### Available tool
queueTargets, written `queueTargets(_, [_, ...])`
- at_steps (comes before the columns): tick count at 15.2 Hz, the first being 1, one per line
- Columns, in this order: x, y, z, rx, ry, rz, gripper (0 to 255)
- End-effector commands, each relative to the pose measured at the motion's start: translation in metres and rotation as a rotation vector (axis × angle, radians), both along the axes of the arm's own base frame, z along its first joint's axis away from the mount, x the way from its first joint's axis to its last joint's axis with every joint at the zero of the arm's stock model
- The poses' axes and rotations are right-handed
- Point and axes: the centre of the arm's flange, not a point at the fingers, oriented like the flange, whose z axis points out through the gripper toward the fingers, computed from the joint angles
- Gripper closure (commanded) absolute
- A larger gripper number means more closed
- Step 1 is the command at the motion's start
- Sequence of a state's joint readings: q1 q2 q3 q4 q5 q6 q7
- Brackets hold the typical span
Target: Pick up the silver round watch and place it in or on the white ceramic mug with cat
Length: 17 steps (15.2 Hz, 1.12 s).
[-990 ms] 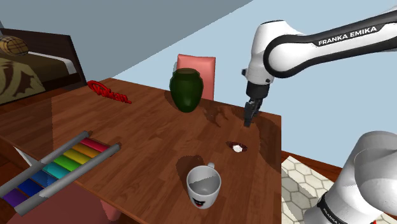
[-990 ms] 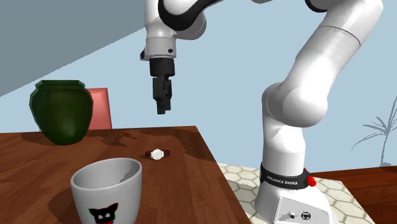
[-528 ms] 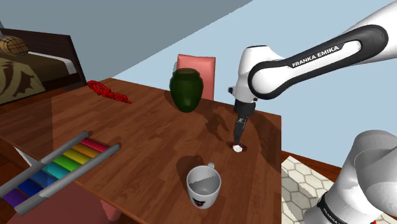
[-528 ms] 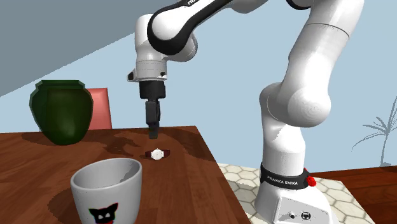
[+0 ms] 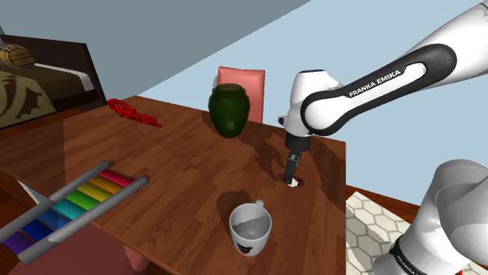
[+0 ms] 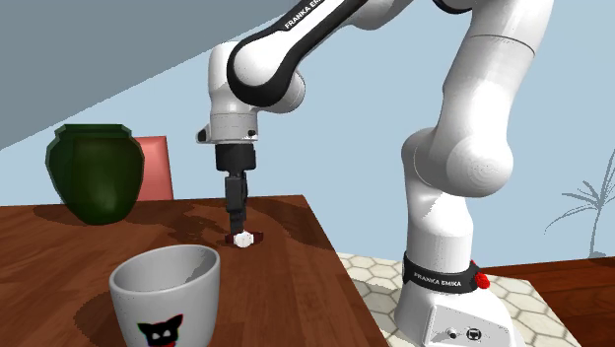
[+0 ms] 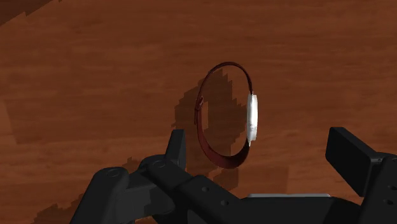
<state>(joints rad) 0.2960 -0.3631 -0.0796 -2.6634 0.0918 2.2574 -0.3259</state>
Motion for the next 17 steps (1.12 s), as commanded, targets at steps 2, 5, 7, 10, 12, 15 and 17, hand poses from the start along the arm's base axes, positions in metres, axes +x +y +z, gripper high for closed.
queueTargets(2, [0.0,0.0,-0.001,0.0,0.0,0.0,0])
queueTargets(5, [0.0,0.0,-0.001,0.0,0.0,0.0,0])
queueTargets(7, [0.0,0.0,-0.001,0.0,0.0,0.0,255])
queueTargets(10, [0.0,0.0,-0.001,0.0,0.0,0.0,255])
queueTargets(12, [0.0,0.0,-0.001,0.0,0.0,0.0,255])
queueTargets(15, [0.0,0.0,-0.001,0.0,0.0,0.0,255])
queueTargets(17, [0.0,0.0,0.01,0.0,0.0,0.0,255])
